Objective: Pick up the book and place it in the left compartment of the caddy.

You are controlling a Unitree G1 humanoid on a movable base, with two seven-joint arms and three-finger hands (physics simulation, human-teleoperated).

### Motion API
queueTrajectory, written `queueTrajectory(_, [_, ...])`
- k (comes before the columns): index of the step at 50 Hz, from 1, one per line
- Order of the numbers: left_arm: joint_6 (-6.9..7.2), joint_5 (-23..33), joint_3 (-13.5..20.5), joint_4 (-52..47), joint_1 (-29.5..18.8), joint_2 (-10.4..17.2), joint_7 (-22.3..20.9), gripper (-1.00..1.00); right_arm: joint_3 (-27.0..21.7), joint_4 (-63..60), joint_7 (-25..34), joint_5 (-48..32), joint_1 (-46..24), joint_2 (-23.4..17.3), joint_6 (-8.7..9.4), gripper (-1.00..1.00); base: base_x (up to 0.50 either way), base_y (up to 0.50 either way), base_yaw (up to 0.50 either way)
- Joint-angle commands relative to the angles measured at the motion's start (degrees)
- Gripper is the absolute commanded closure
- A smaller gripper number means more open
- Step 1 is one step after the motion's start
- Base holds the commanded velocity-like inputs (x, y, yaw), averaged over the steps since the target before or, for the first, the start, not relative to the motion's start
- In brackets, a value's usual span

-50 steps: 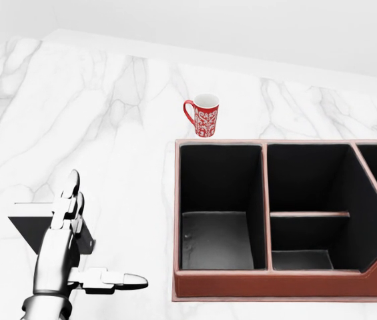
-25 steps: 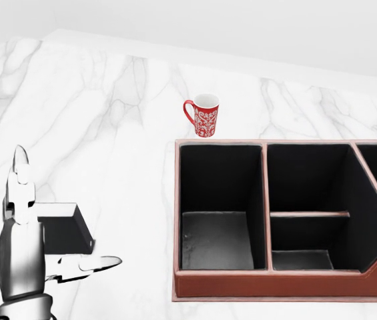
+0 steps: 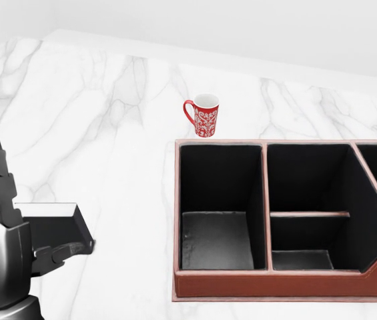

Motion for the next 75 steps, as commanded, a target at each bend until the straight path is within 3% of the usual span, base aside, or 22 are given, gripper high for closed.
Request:
queueTrajectory(1, [1.48, 15.6, -3.2, -4.1, 1.9, 0.6, 0.0, -1.0, -0.1, -0.1, 0.0, 0.2, 0.1, 0.1, 0.0, -1.0, 0.0, 0.0, 0.0])
queueTrajectory(4, [1.12, 17.7, -4.0, -2.6, 1.8, 0.9, 0.0, -1.0, 0.5, 0.4, 0.4, -0.7, -0.2, 0.2, 0.0, -1.0, 0.0, 0.0, 0.0])
queueTrajectory(5, [1.83, 18.2, -3.9, -2.8, 1.8, 0.5, 0.0, -1.0, 0.5, 0.3, 0.4, -0.7, -0.2, 0.2, 0.0, -1.0, 0.0, 0.0, 0.0])
queueTrajectory(12, [3.21, 22.1, -5.1, 0.2, 1.0, 0.7, 0.0, -1.0, 0.5, 0.0, 0.2, -0.7, -0.2, 0.1, 0.0, -1.0, 0.0, 0.0, 0.0])
queueTrajectory(24, [5.15, 22.1, -4.5, 0.4, 0.3, 0.9, 0.0, -1.0, 0.6, 0.1, 0.3, -1.0, -0.2, 0.1, 0.0, -1.0, 0.0, 0.0, 0.0])
queueTrajectory(32, [4.96, 22.4, -5.2, 0.2, 1.0, 0.9, 0.0, -1.0, 0.8, 0.3, 0.5, -1.4, -0.3, 0.1, 0.0, -1.0, 0.0, 0.0, 0.0])
queueTrajectory(42, [5.86, 22.8, -5.0, 0.5, 0.8, 0.9, 0.0, -1.0, 0.4, -0.2, 0.2, -1.6, -0.2, 0.2, 0.0, -1.0, 0.0, 0.0, 0.0])
queueTrajectory(44, [6.61, 24.0, -5.3, 0.4, 0.8, 0.8, 0.0, -1.0, 0.6, -0.4, 0.1, -2.1, -0.3, 0.3, 0.0, -1.0, 0.0, 0.0, 0.0])
queueTrajectory(52, [6.61, 27.2, -6.2, 1.0, 0.7, 1.0, 0.0, -1.0, 0.8, -0.3, 0.2, -2.4, -0.4, 0.5, 0.0, -1.0, 0.0, 0.0, 0.0])
queueTrajectory(75, [6.61, 24.9, -5.5, 2.0, 0.1, 0.9, 0.0, -1.0, 0.9, -0.1, -0.1, -3.2, -0.5, 0.4, 0.0, -1.0, 0.0, 0.0, 0.0])
